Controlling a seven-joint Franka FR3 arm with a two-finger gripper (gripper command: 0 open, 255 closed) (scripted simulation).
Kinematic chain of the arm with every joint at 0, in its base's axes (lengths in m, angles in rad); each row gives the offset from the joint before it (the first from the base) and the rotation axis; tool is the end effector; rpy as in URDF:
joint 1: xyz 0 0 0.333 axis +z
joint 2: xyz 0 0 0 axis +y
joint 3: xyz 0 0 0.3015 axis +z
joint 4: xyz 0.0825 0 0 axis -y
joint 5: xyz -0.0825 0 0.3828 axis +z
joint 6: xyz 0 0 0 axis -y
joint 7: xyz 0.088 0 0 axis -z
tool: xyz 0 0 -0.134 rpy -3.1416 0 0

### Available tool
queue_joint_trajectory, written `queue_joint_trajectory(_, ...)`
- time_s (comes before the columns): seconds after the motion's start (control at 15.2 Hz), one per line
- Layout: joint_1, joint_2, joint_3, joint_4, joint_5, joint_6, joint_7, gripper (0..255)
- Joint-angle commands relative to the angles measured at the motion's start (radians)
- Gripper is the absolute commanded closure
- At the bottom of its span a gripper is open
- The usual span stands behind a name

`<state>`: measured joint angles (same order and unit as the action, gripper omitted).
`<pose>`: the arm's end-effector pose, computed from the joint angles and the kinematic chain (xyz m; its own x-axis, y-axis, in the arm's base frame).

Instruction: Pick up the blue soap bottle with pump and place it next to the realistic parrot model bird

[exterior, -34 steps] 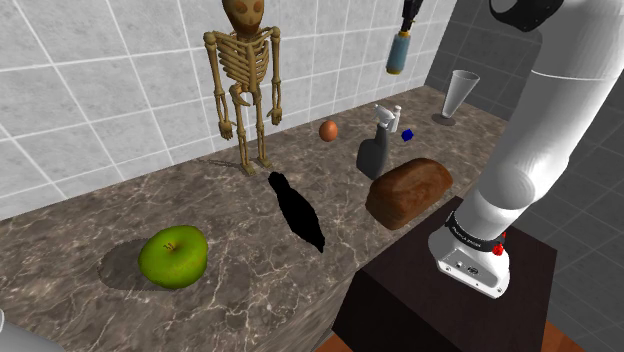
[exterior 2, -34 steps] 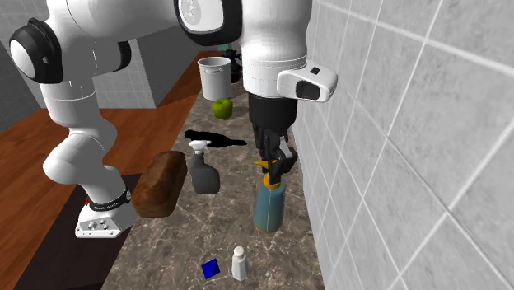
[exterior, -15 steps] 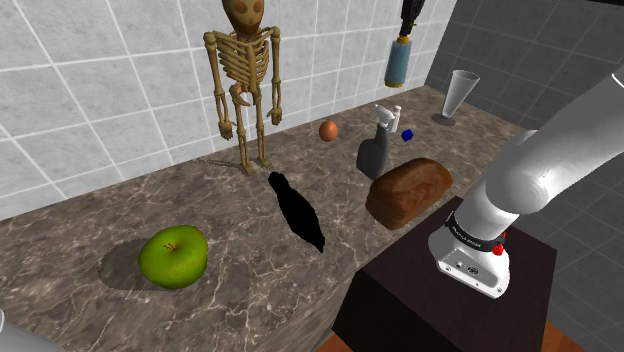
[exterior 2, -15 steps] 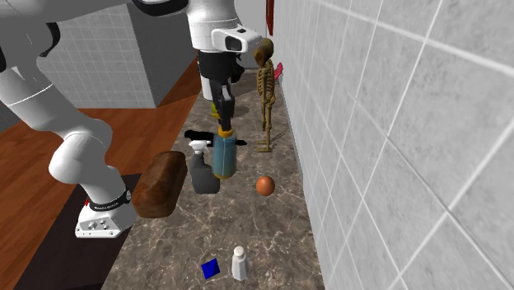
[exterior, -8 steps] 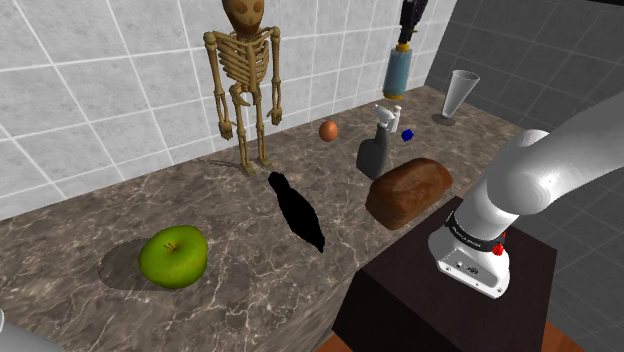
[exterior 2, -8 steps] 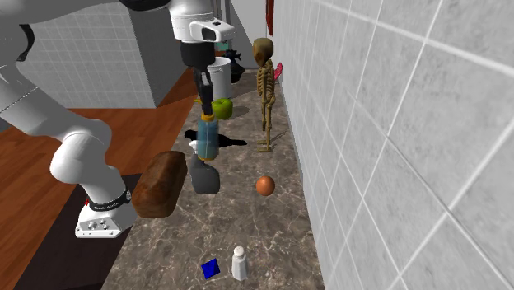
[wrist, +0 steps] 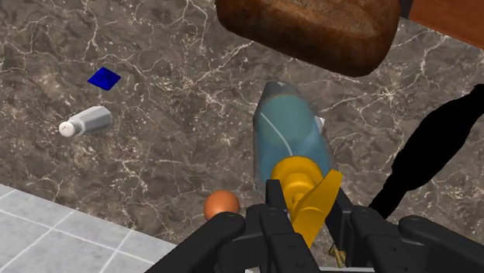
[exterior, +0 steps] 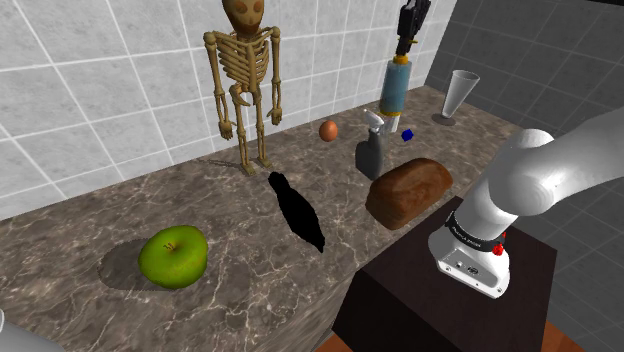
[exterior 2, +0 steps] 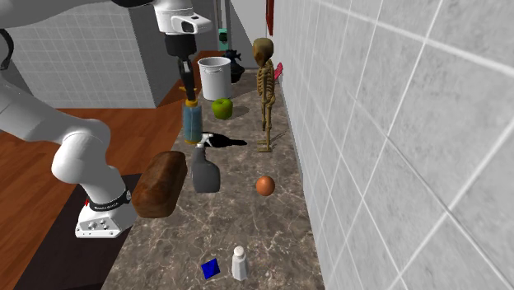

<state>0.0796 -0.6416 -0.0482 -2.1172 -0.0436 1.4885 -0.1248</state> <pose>0.3490 0.0002 0.6092 0.9869 0.1611 0.0104 0.1609 -0.9868 0.0160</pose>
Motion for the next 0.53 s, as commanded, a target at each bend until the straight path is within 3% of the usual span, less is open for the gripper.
queue_joint_trajectory(0.0, 0.012, -0.027, 0.039, -0.018, 0.023, -0.011, 0.047, 255)
queue_joint_trajectory(0.46, 0.057, -0.092, 0.182, -0.050, 0.117, -0.042, 0.210, 255)
